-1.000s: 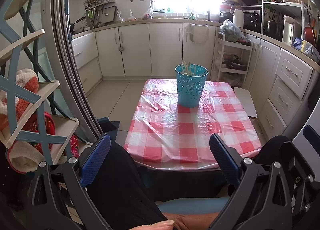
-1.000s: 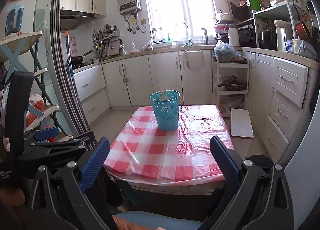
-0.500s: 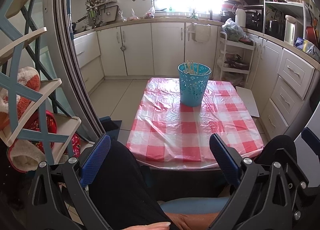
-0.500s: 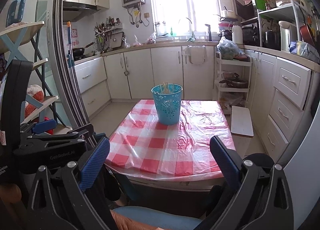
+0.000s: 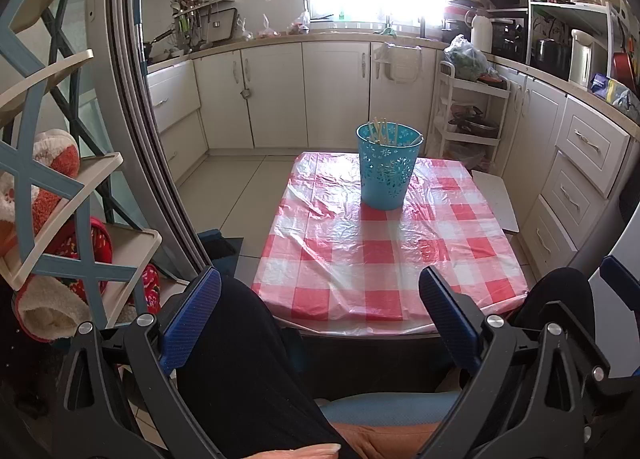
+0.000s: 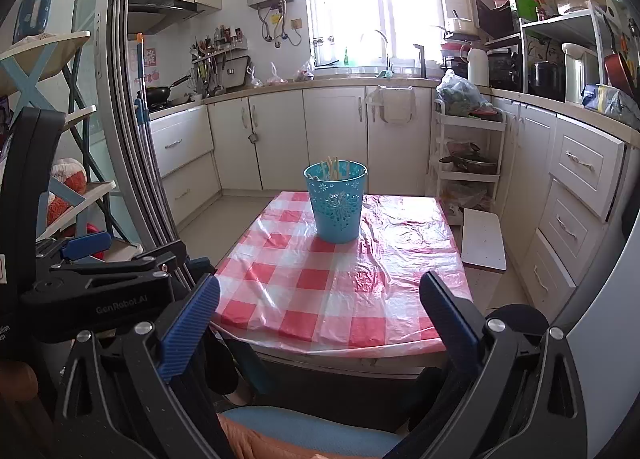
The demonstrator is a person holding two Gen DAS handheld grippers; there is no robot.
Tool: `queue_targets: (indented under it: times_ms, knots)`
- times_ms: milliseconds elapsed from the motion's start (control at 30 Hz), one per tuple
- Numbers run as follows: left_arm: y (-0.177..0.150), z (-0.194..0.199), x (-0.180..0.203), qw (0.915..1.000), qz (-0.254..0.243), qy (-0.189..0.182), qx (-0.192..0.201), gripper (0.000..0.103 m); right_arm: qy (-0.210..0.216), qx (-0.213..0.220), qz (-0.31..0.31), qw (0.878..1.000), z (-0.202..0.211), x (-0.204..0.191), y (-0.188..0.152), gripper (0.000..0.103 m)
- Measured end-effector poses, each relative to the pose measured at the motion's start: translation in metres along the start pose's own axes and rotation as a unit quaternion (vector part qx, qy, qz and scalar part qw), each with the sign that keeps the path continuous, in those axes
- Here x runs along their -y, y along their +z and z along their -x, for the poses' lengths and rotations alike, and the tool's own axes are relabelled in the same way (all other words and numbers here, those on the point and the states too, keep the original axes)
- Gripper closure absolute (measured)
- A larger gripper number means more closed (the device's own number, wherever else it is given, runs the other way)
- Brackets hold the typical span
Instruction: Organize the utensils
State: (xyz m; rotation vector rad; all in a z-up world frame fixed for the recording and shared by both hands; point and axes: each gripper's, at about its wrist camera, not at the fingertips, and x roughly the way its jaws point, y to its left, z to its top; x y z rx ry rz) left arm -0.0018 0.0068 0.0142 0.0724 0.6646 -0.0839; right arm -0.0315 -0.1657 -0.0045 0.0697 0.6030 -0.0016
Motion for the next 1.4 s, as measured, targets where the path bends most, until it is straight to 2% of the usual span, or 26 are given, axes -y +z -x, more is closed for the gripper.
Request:
queue_targets:
  times_ms: [333,467,567,800,1067,1233,1400]
  knots:
    - [0.000,0.000,0.000,1.0000,0.001,-0.001,-0.001,0.008,-0.001,0.001,0.003,1.000,0.000,-0.001,0.000,0.007]
    - [-0.003,-0.003,-0.003,0.9998,0.007,-0.015,-0.004,0.008,-0.001,0.001,0.004,1.000,0.000,-0.001,0.000,0.007]
    - [-0.004,-0.003,-0.002,1.0000,0.001,-0.003,0.008,0.008,-0.002,-0.002,0.004,1.000,-0.001,-0.001,-0.001,0.007]
    - [-0.001,-0.011,-0.004,1.0000,0.003,-0.005,0.000,0.008,-0.001,-0.012,0.005,1.000,-0.009,0.002,-0.001,0.007]
    - [-0.002,-0.008,-0.003,0.9998,-0.006,0.006,0.020,0.008,0.000,-0.021,0.002,1.000,-0.013,0.004,-0.002,0.007]
    - [-0.001,-0.015,-0.003,1.0000,-0.001,-0.005,-0.001,0.008,-0.002,-0.019,0.000,1.000,-0.013,0.005,-0.002,0.007]
    - [-0.002,-0.015,-0.005,1.0000,0.003,-0.003,-0.004,0.008,-0.001,-0.019,-0.003,1.000,-0.011,0.006,-0.003,0.007]
